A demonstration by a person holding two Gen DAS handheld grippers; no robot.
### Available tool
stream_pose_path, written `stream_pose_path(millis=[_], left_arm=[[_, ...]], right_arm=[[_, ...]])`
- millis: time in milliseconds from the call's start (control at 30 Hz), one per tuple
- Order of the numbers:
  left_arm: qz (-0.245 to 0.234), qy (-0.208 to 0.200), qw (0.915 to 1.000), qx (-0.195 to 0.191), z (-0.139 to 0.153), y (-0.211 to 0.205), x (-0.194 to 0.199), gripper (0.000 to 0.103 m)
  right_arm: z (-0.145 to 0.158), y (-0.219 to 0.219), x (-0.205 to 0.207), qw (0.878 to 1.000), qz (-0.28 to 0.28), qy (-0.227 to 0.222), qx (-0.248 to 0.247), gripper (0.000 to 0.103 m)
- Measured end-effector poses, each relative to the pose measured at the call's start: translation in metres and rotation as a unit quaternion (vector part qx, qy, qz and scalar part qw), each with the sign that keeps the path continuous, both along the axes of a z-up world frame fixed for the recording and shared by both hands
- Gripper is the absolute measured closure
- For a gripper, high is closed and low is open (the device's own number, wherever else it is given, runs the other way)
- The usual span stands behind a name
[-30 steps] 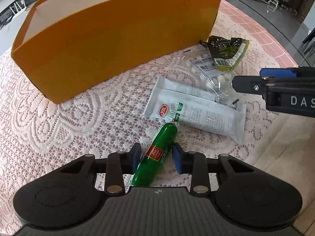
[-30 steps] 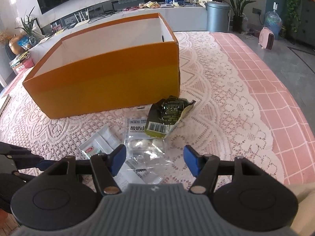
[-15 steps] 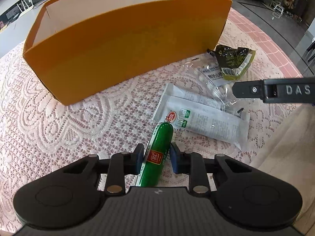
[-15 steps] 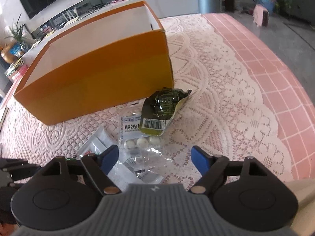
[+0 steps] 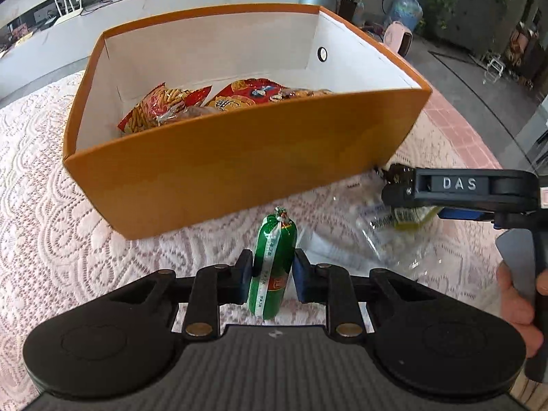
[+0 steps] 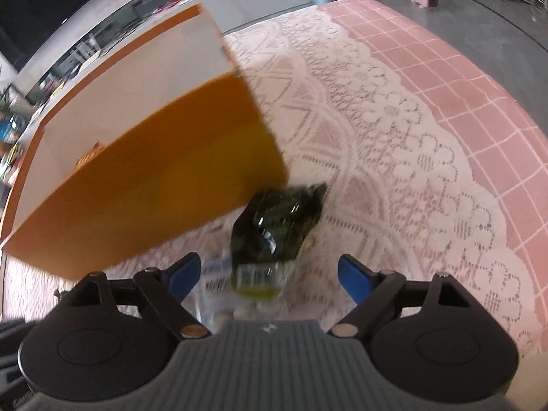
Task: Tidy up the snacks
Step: 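Grasp the green sausage with the left tool while the right tool grasps the dark green seaweed pack, then lift the green sausage and seaweed pack and carry them over the box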
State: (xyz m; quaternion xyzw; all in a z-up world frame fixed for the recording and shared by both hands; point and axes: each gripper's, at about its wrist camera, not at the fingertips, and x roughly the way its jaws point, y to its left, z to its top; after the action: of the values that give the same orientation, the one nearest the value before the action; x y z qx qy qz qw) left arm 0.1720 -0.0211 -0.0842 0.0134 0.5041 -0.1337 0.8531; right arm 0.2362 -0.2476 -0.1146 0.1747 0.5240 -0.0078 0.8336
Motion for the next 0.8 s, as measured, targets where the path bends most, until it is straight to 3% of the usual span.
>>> stream_pose_path(millis=[133, 233, 367, 800], left_arm=[[0.005, 0.001, 0.9999, -0.011, -0.004, 0.004, 0.005, 0.076], [0.007, 0.005, 0.9998, -0.020, -0.014, 0.004, 0.009, 0.076], [0.014, 0.006, 0.9993, -0.034, -0.019, 0.010, 0.011, 0.076], [0.018, 0.019, 0.9995, -0.017, -0.038, 0.008, 0.018, 0.078]], right_arm=[[-0.005, -0.004, 0.012, 1.000, -0.020, -0.008, -0.013, 0.020], [-0.010, -0.005, 0.018, 1.000, -0.023, -0.007, -0.018, 0.027], [-0.014, 0.001, 0.020, 1.000, -0.003, -0.009, -0.016, 0.051], [-0.009, 0.014, 0.016, 0.998, 0.027, -0.035, -0.049, 0.054]])
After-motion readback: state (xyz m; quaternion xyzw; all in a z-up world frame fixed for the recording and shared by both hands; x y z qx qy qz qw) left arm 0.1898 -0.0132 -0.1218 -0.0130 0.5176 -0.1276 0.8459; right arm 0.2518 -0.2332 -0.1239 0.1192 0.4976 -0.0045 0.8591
